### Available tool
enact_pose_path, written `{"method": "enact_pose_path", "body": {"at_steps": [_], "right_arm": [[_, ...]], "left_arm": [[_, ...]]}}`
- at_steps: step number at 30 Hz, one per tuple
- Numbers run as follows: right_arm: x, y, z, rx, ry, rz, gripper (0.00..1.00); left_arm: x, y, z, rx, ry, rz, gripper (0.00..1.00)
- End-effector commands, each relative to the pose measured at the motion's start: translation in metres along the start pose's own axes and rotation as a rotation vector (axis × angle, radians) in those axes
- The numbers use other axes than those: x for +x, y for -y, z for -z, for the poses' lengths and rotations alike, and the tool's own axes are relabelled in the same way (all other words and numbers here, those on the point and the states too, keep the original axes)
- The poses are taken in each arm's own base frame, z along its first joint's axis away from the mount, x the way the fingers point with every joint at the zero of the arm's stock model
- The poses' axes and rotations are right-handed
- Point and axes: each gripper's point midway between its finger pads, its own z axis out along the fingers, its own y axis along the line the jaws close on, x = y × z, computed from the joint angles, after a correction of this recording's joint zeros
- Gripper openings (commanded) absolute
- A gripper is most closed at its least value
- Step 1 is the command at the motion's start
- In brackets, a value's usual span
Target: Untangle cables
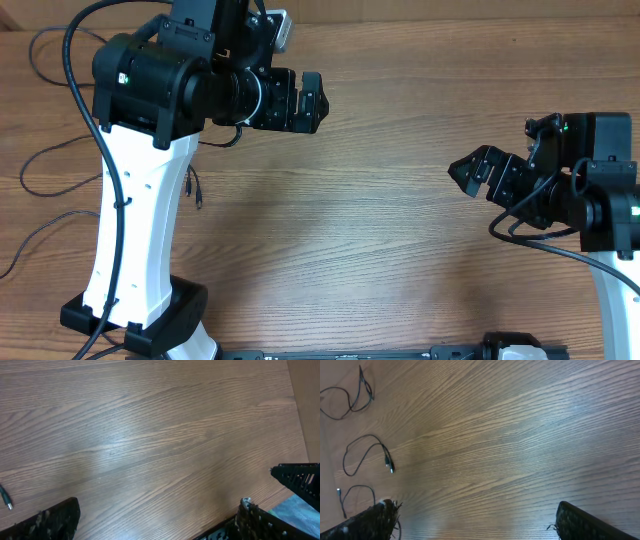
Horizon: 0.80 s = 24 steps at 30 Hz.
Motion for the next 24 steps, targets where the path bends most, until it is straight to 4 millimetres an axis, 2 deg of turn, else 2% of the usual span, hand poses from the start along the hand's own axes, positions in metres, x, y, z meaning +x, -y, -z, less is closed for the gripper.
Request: {"method": "enact_pose_path", "body": {"at_steps": [1,8,12,17,20,24], "right_arm": [[-0.001,0.000,0.002,0.007,0.012,0.020,1.00],[-0.001,0.000,0.002,0.009,0.013,0.021,1.00],[-0.006,0.012,0.003,0.078,0.043,0.025,1.00],[-0.017,0.010,-0.004,0.079,0.059,0.161,1.00],[-0.030,0.006,-0.006,0.058,0.127,0.259,1.00],[-0.033,0.001,-0.001,0.025,0.225,0.368,1.00]], "left_arm": [[-0.001,0.000,0.010,-0.004,0.029,0.005,0.99],[-0.001,0.000,0.010,-0.004,0.029,0.005,1.00],[-0.001,0.000,0.010,-0.004,0.029,0.005,1.00],[-0.001,0.000,0.010,-0.004,0.029,0.005,1.00],[-0.001,0.000,0.010,-0.004,0.029,0.005,1.00],[-0.001,0.000,0.010,-0.004,0.029,0.005,0.99]]}}
